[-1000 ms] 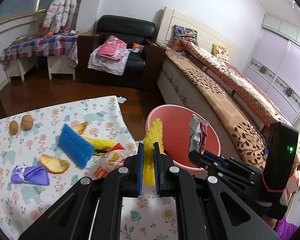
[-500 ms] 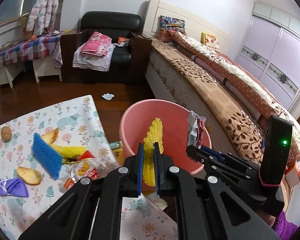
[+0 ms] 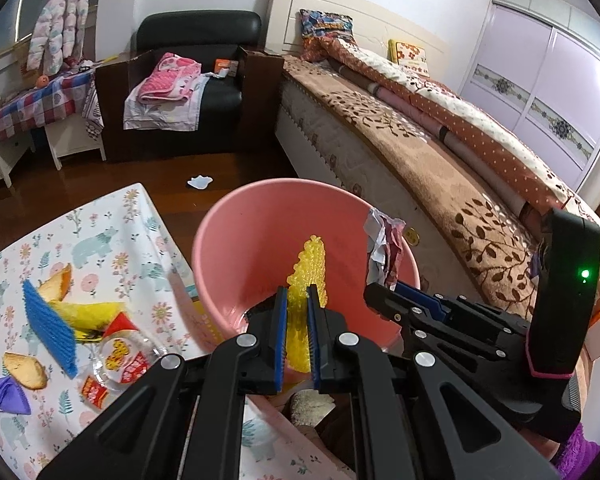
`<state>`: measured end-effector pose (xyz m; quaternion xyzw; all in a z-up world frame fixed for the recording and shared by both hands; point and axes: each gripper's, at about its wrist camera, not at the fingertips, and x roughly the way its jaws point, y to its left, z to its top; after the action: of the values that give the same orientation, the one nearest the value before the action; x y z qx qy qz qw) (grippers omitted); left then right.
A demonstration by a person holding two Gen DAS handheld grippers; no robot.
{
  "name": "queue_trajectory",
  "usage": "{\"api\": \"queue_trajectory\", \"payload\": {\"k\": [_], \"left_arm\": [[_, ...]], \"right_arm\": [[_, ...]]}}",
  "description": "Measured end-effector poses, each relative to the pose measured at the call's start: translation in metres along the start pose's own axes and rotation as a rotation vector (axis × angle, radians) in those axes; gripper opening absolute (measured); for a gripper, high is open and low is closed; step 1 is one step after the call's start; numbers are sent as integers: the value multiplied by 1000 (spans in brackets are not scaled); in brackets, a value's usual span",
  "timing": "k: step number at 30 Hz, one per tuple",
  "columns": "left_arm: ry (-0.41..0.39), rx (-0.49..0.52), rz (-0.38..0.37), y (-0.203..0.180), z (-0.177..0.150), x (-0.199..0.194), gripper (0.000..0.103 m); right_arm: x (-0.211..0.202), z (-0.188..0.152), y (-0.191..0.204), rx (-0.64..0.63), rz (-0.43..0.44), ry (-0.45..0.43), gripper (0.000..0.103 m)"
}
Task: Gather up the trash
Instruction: 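Open the left gripper to drop the yellow net while the right gripper releases the wrapper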
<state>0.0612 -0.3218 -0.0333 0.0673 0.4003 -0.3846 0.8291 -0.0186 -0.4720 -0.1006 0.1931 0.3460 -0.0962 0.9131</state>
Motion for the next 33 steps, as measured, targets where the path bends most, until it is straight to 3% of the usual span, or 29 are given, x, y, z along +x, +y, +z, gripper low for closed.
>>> {"api": "queue_trajectory", "payload": {"k": [24, 28, 33], "left_arm": [[42, 3, 16, -7, -4, 28, 10], [40, -8, 21, -6, -3, 27, 31], [37, -29, 29, 1, -2, 24, 38]], "right_arm": [[13, -1, -3, 2, -1, 24, 16], [13, -1, -3, 5, -2, 23, 16], [14, -2, -4, 12, -2, 20, 16]]}}
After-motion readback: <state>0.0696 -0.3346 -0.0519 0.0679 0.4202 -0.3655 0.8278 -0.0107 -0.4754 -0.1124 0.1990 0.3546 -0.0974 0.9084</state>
